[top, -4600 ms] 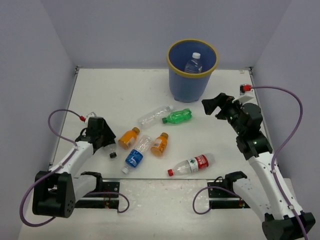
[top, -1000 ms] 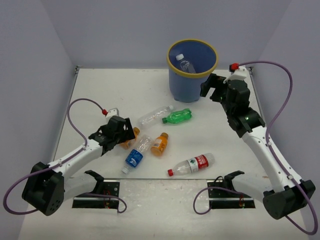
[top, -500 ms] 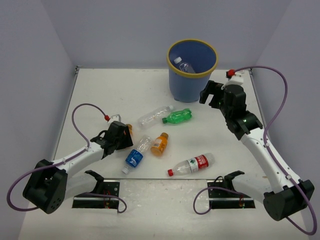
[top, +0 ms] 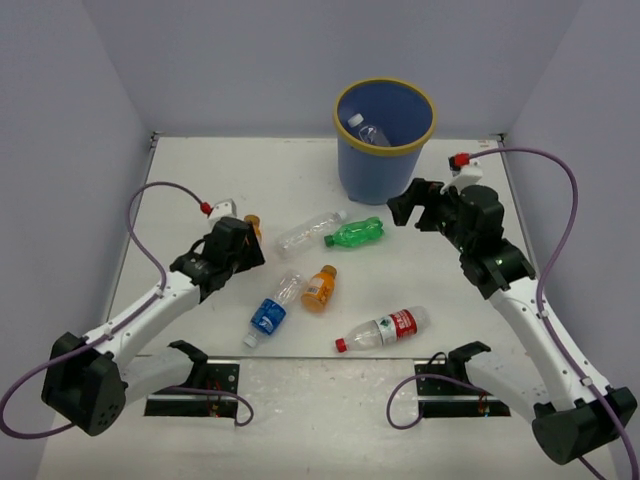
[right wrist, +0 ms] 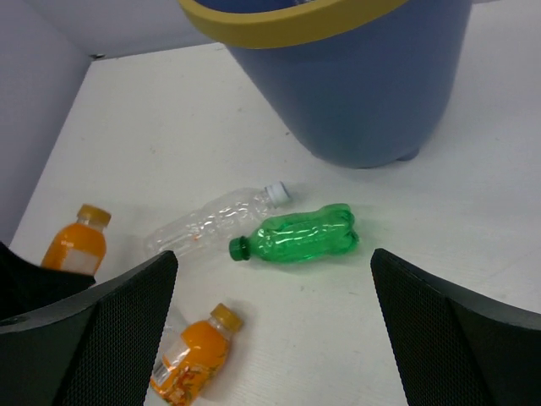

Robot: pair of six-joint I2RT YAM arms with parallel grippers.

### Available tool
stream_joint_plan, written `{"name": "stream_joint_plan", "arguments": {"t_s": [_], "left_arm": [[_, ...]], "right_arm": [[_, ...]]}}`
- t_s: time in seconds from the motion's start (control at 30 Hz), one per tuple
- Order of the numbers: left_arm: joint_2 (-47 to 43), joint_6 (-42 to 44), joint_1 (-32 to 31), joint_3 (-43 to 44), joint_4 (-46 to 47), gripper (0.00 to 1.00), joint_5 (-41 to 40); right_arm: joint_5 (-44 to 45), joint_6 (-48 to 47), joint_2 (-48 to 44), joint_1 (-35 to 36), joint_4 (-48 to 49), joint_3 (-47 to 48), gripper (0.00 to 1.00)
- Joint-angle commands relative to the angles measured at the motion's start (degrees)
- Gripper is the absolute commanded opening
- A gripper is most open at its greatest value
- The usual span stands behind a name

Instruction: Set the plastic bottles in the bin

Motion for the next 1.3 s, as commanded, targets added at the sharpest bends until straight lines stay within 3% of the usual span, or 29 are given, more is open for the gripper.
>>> {"name": "stream_joint_plan", "arguments": {"t_s": [0.0,0.1,0.17,0.2,0.27,0.4,0.57,0.7,0.87,1.03,1.1,1.13,1.2,1.23,1.27], "left_arm": [[-6.1,5.35,-0.27,7.03,4.55,0.0,1.58],[-8.86,13.99,-0.34,5.68,17.66,0.0,26.76],[-8.77,16.62,-1.11,3.96,25.05,0.0,36.3],[-8.33,17.49,-2.15,2.7,29.69,0.0,45.98],[-7.33,18.21,-4.74,2.09,34.48,0.0,52.29],[-2.79,21.42,-12.35,5.54,35.8,0.0,52.05],[2.78,21.58,-16.04,9.72,35.88,0.0,51.89],[4.6,21.2,-16.66,11.41,34.96,0.0,47.73],[3.59,20.33,-16.6,11.86,34.95,0.0,40.62],[1.62,19.38,-16.68,11.01,35.71,0.0,36.24],[0.71,19.58,-16.6,10.34,36.7,0.0,36.5],[0.67,19.66,-16.62,10.17,36.98,0.0,37.48],[0.75,19.76,-16.68,10.04,37.12,0.0,39.53],[1.13,20.51,-16.61,10.04,37.19,0.0,40.89],[1.18,20.68,-16.67,9.74,37.5,0.0,41.66]], "right_arm": [[-17.72,0.62,0.38,-0.08,6.91,-0.71,0.99],[-29.39,2.35,2.47,-0.01,12.02,-1.25,0.99],[-34.72,3.32,3.25,0.01,15.45,-1.9,0.99],[-37.74,4.5,4.12,0.06,17.68,-2.38,0.99],[-41.78,5.32,5.14,0.3,20.6,-2.59,0.99],[-44.8,4.93,6.44,2.13,22.7,-2.5,0.99],[-43.68,4.07,6.35,4.62,22.31,-2.09,0.99],[-41.17,2.18,6.01,5.9,17.73,-0.93,0.77],[-35.33,1.8,4.12,6.13,13.74,-0.6,0.89],[-34.43,2.74,2.84,6.11,14.6,-1.62,0.87],[-35.13,3.32,2.17,6.14,17.09,-2.39,0.77],[-35.57,3.55,1.96,6.12,18.38,-2.91,0.68],[-35.93,3.89,1.51,6.14,20.31,-3.58,0.41],[-36.08,4.04,1.21,6.14,21.74,-4.11,0.32],[-36.17,3.9,1.1,6.14,22.6,-4.62,0.29]]}}
